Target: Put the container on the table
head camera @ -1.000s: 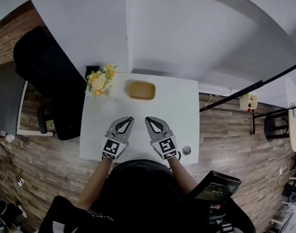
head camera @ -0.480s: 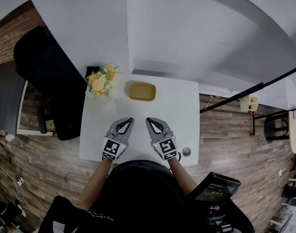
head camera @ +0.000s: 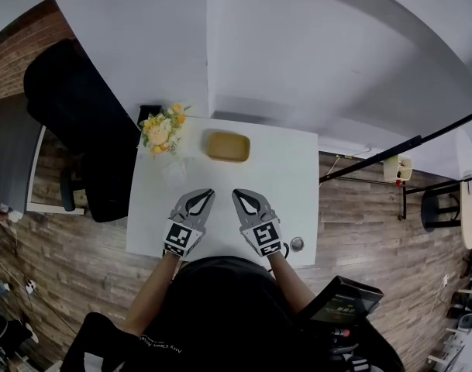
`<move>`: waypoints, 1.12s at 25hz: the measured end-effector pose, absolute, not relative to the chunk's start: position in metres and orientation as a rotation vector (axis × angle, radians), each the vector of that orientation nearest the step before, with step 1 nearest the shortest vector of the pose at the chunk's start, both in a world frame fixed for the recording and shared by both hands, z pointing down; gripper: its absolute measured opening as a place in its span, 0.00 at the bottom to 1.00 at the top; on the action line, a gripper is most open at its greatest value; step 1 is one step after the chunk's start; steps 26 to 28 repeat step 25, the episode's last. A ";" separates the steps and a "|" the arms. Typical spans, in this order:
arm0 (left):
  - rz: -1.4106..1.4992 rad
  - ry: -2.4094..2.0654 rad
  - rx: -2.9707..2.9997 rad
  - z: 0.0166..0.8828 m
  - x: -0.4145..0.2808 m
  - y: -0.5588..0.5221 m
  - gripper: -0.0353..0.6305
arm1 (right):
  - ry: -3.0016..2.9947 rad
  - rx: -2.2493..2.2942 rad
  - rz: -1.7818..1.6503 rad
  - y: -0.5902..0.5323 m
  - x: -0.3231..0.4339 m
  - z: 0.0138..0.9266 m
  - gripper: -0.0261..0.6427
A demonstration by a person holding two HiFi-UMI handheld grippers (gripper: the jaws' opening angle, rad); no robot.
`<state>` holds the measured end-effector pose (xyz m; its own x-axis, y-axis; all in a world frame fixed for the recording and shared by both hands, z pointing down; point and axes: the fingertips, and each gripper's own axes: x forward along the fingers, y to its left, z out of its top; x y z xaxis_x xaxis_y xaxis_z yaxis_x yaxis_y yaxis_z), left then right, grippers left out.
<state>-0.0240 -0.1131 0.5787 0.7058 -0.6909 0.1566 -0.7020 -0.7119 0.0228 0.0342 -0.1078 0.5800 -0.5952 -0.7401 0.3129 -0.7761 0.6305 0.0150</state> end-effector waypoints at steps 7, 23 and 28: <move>0.210 -1.161 2.826 0.579 -0.026 -0.112 0.07 | -2.574 1.207 0.165 -0.106 0.030 0.580 0.05; 0.231 -1.151 2.819 0.584 -0.026 -0.112 0.07 | -2.577 1.192 0.172 -0.105 0.028 0.582 0.05; 0.238 -1.146 2.810 0.587 -0.027 -0.111 0.07 | -2.575 1.190 0.172 -0.105 0.027 0.583 0.05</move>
